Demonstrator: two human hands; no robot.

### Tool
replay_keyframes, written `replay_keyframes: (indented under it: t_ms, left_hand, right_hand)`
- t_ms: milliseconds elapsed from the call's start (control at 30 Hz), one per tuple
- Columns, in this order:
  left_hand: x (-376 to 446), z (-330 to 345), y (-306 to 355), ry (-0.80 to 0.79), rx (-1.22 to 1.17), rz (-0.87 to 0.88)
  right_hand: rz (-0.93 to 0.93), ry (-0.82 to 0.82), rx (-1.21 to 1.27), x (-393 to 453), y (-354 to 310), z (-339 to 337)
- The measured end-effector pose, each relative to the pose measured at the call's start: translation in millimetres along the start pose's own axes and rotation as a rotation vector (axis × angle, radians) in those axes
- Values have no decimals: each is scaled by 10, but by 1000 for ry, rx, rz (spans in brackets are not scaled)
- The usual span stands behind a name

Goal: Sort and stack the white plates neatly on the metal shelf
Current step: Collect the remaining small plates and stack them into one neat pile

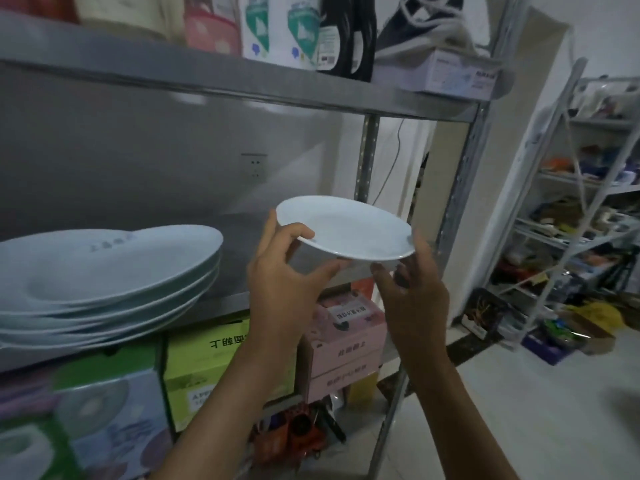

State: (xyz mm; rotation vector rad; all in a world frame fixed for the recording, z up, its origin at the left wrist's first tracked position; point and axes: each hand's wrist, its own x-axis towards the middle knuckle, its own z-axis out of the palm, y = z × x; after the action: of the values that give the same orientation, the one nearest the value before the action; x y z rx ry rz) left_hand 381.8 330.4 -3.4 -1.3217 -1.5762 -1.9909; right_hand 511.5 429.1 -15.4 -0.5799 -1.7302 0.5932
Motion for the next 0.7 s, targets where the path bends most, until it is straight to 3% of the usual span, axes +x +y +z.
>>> replay_keyframes:
  t_ms: [100, 467, 700]
  left_hand:
    - [22, -261, 138, 83, 124, 16]
    - [33, -2195, 403, 426, 410, 58]
    - [-134, -3847, 270, 571, 703, 29]
  right_hand:
    - [-25, -10, 17, -6, -212, 168]
    - [-47, -420, 217, -447, -1456, 1407]
    - [-307, -558, 301, -1066, -2524, 2182]
